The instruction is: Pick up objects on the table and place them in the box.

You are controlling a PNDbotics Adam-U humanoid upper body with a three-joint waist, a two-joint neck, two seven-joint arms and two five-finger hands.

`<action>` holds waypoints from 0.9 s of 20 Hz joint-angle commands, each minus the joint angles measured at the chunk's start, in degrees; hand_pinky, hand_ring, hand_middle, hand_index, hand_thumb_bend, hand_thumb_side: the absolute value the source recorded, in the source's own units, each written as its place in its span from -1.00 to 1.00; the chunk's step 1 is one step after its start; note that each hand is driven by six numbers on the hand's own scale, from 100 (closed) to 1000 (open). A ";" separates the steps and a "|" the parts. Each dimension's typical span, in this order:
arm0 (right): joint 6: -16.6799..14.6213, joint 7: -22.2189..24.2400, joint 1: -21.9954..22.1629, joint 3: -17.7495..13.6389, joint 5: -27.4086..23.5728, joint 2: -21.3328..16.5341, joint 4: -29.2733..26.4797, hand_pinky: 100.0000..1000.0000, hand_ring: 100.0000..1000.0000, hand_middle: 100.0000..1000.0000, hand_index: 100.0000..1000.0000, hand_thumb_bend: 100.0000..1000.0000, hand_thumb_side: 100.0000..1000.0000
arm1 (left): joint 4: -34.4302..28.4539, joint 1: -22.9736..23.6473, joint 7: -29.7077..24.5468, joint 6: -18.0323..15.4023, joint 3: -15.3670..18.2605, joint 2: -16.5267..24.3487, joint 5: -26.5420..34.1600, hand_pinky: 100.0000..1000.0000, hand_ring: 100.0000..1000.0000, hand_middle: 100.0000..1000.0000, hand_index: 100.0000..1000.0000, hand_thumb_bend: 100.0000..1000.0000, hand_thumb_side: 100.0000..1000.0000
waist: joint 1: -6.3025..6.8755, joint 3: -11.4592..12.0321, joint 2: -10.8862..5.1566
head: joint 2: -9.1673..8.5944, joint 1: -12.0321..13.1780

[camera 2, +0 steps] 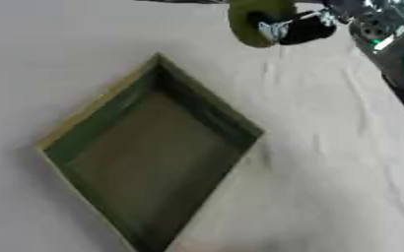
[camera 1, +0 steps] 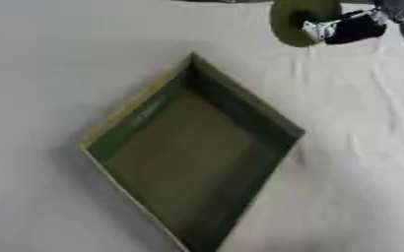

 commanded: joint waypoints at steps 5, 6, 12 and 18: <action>-2.45 -2.40 0.45 1.03 -0.05 -3.28 -12.27 -0.24 -0.08 -0.38 -0.30 -1.00 -0.69 | -1.11 -0.24 0.27 0.05 0.30 1.68 0.09 0.37 0.02 -0.06 0.26 -1.00 0.06 | 0.35 0.10 -1.63 | -0.63 -0.13; -3.04 -2.55 0.27 1.60 0.24 -3.07 -12.41 -0.22 -0.07 -0.33 -0.24 -1.00 -0.66 | -1.11 -0.27 0.26 0.05 0.26 1.69 0.11 0.37 0.02 -0.06 0.26 -1.00 0.06 | 0.37 0.21 -1.67 | -0.77 -0.23; -8.75 -0.64 -2.40 8.53 5.11 1.91 -12.53 -0.18 -0.06 -0.30 -0.20 -1.00 -0.65 | -1.11 -0.26 0.07 0.09 0.12 1.56 0.23 0.37 0.02 -0.06 0.26 -1.00 0.06 | 0.42 0.44 -1.70 | -0.77 -0.19; -8.08 4.05 -2.00 12.34 8.29 6.29 -12.53 -0.17 -0.06 -0.29 -0.19 -1.00 -0.65 | -1.11 -0.34 -0.19 0.15 0.04 1.41 0.34 0.37 0.02 -0.06 0.26 -1.00 0.06 | 0.47 0.59 -1.57 | -0.79 -0.20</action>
